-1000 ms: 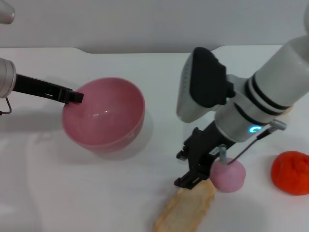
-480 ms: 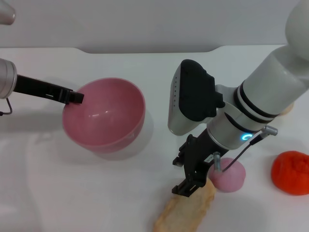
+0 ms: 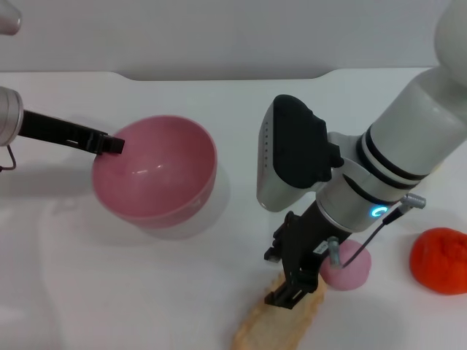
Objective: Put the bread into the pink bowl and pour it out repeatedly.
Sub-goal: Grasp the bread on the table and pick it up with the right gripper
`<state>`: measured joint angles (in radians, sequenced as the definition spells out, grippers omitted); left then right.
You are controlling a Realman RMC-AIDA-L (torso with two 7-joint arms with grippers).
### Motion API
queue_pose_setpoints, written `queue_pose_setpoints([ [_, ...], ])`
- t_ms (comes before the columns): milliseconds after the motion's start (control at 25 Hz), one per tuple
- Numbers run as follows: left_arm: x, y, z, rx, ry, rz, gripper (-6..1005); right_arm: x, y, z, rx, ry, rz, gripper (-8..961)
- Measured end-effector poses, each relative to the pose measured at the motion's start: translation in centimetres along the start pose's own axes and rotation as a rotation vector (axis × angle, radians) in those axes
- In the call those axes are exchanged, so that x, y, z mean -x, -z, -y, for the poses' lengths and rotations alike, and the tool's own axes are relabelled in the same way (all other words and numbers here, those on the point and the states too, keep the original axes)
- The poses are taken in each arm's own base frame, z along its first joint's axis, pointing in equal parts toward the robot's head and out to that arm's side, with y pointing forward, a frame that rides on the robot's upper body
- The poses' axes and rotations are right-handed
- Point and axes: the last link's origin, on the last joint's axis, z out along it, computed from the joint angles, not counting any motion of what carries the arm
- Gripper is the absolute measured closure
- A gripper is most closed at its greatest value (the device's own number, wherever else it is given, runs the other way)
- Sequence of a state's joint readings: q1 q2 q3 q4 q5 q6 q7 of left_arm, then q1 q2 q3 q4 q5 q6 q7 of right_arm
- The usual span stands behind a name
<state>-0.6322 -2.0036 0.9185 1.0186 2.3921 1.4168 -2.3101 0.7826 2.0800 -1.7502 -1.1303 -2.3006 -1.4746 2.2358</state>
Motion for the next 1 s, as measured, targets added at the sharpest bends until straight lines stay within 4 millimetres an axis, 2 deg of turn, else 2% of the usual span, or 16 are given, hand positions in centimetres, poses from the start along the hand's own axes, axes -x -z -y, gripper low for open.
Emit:
queue_pose_setpoints([
  [520, -0.3, -0.3, -0.4, 0.008, -0.016, -0.002, 953, -1.1, -1.7, -0.6, 0.039, -0.013, -0.037, 264],
  [1000, -0.1, -0.3, -0.4, 0.010, -0.012, 0.000, 953, -1.8, -2.7, -0.5, 0.040, -0.035, -0.052, 332],
])
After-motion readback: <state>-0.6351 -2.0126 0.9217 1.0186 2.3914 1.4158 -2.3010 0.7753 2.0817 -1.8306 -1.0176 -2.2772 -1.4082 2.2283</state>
